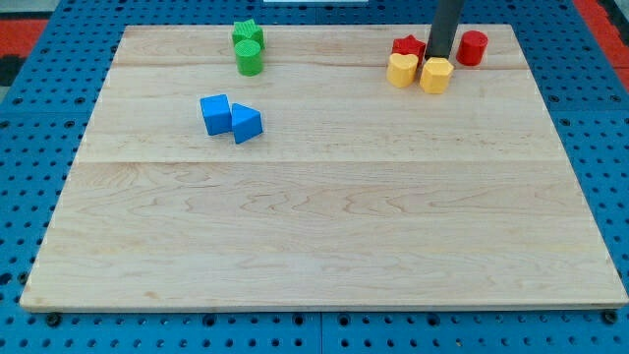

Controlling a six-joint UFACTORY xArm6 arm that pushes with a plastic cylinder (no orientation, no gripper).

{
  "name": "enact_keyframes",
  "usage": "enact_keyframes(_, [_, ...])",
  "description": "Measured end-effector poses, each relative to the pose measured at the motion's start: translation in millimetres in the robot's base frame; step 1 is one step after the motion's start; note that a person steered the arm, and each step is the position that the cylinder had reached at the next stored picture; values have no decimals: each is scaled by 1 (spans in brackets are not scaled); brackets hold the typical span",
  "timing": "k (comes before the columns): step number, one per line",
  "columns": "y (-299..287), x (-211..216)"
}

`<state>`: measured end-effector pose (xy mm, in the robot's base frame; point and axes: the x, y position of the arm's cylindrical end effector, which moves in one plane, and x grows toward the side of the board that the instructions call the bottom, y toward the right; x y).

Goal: Push the red circle close top of the yellow hexagon

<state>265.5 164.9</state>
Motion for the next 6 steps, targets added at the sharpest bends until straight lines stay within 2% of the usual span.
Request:
enact_keyframes(2, [12, 4])
enact_keyframes(4, [89, 17])
enact_keyframes(5, [125, 14])
enact_keyframes(6, [148, -17])
